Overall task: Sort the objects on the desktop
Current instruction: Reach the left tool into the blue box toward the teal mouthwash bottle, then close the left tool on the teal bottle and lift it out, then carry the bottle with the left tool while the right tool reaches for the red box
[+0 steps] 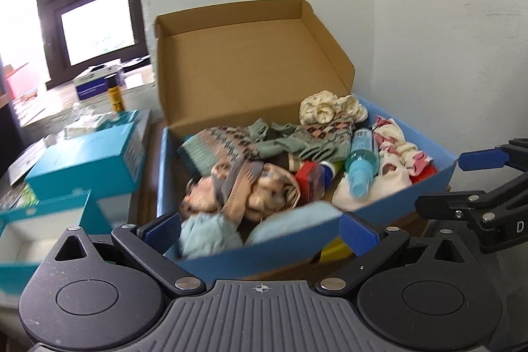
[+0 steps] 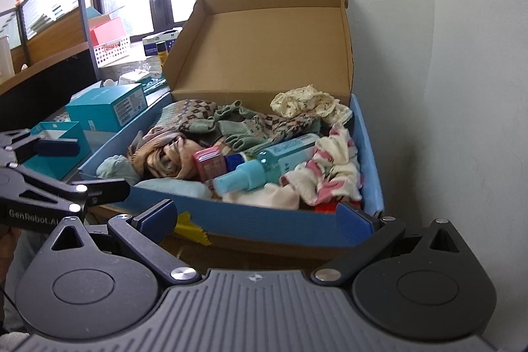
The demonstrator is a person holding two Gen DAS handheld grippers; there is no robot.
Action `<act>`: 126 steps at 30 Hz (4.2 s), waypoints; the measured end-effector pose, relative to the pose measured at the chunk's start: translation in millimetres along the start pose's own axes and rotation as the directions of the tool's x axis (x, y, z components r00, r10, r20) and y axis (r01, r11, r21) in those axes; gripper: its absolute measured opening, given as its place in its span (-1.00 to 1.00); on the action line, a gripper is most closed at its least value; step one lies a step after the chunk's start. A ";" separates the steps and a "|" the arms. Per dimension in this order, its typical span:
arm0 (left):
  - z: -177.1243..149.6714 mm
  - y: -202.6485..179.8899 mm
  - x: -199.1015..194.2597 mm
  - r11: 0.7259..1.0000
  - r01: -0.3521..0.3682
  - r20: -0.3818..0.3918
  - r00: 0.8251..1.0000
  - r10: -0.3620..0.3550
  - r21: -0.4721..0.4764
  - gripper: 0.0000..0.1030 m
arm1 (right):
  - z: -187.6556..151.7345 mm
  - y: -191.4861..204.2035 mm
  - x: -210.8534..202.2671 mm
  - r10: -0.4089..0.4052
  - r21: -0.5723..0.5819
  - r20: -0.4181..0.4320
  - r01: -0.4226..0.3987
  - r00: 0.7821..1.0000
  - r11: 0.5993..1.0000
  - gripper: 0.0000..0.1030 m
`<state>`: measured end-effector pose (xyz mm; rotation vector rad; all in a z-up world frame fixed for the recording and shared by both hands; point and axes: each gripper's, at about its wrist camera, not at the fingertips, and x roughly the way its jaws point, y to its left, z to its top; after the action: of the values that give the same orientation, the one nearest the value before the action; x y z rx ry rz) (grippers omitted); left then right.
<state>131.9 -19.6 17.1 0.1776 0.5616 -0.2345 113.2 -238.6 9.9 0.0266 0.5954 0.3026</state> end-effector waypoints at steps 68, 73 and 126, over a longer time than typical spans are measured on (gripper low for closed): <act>75.2 -6.8 66.6 0.954 0.253 -0.086 0.959 -0.269 -0.162 -0.14 | 54.0 -68.7 17.2 0.028 0.028 -0.093 -0.025 0.995 0.999 0.99; 74.4 25.2 48.0 0.961 0.179 -0.071 0.978 -0.198 -0.212 -0.14 | 59.9 -41.9 38.1 0.105 -0.017 -0.116 -0.108 0.988 0.994 0.99; 35.1 144.9 -0.4 0.914 -0.027 -0.056 0.998 0.005 -0.404 -0.14 | 69.2 40.3 133.0 0.164 -0.162 -0.300 -0.220 0.940 0.962 0.28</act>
<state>188.0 111.2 61.3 -0.2158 0.6503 -0.0929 245.1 -157.5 -1.2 -0.1500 0.8493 0.5611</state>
